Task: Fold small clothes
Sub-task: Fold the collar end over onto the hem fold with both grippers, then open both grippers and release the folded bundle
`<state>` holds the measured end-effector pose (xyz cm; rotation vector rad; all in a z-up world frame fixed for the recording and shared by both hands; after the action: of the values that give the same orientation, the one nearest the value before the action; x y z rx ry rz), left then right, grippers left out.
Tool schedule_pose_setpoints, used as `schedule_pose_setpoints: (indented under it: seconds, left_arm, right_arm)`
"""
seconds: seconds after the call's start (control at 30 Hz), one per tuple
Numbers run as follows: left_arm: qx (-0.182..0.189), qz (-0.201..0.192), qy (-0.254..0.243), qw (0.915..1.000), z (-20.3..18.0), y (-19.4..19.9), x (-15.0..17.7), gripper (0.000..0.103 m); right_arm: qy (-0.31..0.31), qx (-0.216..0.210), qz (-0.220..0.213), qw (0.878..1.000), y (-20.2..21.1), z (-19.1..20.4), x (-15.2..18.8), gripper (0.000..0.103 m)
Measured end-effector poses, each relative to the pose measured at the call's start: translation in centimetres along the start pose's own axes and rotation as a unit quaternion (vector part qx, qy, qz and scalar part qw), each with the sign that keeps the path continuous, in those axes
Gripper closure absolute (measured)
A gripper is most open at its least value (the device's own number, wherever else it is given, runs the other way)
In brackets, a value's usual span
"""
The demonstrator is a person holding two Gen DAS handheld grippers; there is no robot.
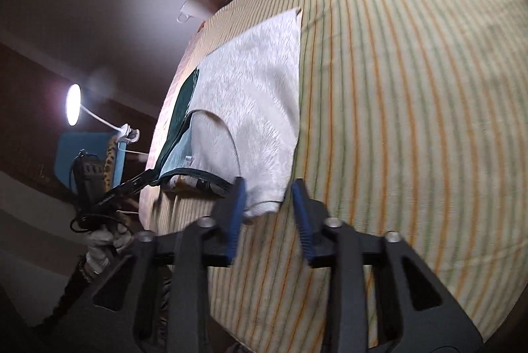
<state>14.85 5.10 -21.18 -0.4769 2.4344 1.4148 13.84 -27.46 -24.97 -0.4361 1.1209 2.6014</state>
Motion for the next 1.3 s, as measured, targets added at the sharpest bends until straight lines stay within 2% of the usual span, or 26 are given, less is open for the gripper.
schedule_pose_setpoints:
  seconds: [0.03,0.07,0.17,0.27,0.37,0.47,0.5,0.57,0.63,0.67,0.7,0.73,0.77,0.8,0.97,1.2,1.3]
  left_arm:
    - [0.001,0.0,0.0,1.0,-0.3,-0.1,0.1,0.094]
    - [0.004,0.0,-0.002,1.0,-0.6,-0.2,0.2,0.096]
    - [0.009,-0.008,-0.017,0.9998,-2.2,0.4,0.7,0.1]
    - [-0.029,-0.015,-0.064,0.9974,-3.3,0.5,0.8,0.1]
    - [-0.053,-0.006,-0.087,0.9948,-3.3,0.0,1.4,0.096]
    - [-0.063,-0.007,-0.085,0.9944,-2.4,0.3,1.3,0.093]
    - [-0.063,-0.01,-0.081,0.9947,-2.0,0.6,1.2,0.086]
    - [-0.06,-0.018,-0.064,0.996,-1.1,1.4,0.7,0.076]
    - [-0.049,-0.021,-0.045,0.9975,-0.4,2.0,0.4,0.065]
    - [-0.036,-0.021,-0.032,0.9986,-0.1,2.2,0.3,0.063]
    - [-0.025,-0.02,-0.019,0.9993,0.1,2.3,0.3,0.056]
    - [-0.017,-0.019,-0.006,0.9997,0.3,2.4,0.3,0.046]
    - [-0.004,-0.016,0.012,0.9998,0.5,2.3,0.4,0.042]
    - [0.009,-0.011,0.029,0.9995,0.6,2.1,0.5,0.04]
    - [0.064,0.028,0.111,0.9914,0.5,0.5,1.3,0.04]
    - [0.095,0.037,0.171,0.98,0.1,0.2,1.8,0.039]
    - [0.101,0.041,0.172,0.9791,-0.5,-0.1,1.6,0.039]
  right_arm:
    - [0.003,0.004,0.0,1.0,-0.2,0.1,0.0,0.09]
    - [0.004,0.005,-0.002,1.0,-0.3,0.2,0.0,0.093]
    - [0.015,0.012,-0.015,1.0,0.3,0.7,-0.5,0.096]
    - [0.021,0.032,-0.026,0.999,1.3,0.4,-1.1,0.097]
    - [0.032,0.061,-0.009,0.998,0.7,-0.3,-0.7,0.097]
    - [0.052,0.069,0.019,0.996,-0.5,0.1,0.4,0.095]
    - [0.063,0.07,0.025,0.995,-0.6,0.5,0.7,0.094]
    - [0.085,0.075,0.029,0.993,-0.4,1.4,0.8,0.094]
    - [0.096,0.08,0.027,0.992,0.2,1.8,0.5,0.085]
    - [0.097,0.079,0.023,0.992,0.6,1.9,0.4,0.076]
    - [0.099,0.075,0.012,0.992,1.2,2.0,-0.2,0.064]
    - [0.099,0.071,0.003,0.993,1.5,2.1,-0.6,0.059]
    - [0.096,0.067,-0.006,0.993,1.8,2.0,-1.2,0.053]
    - [0.091,0.06,-0.016,0.994,2.0,2.0,-1.7,0.051]
    - [0.052,0.028,-0.027,0.998,1.6,1.1,-4.1,0.051]
    - [0.014,0.002,-0.03,0.999,0.2,-0.3,-6.7,0.051]
    - [-0.008,-0.008,-0.028,1.0,-0.7,-1.3,-7.9,0.051]
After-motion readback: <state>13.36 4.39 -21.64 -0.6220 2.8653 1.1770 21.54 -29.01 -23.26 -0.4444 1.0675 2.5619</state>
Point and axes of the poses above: each gripper's, at about its wrist camera, not at the fingertips, and y roughly against the way its jaws point, z to its left, x to its underside, the point moved 7 cm from there along -y, roughly the way its jaws point, and after that the axes turned 2 degrees about z, right-handed, at the moved point
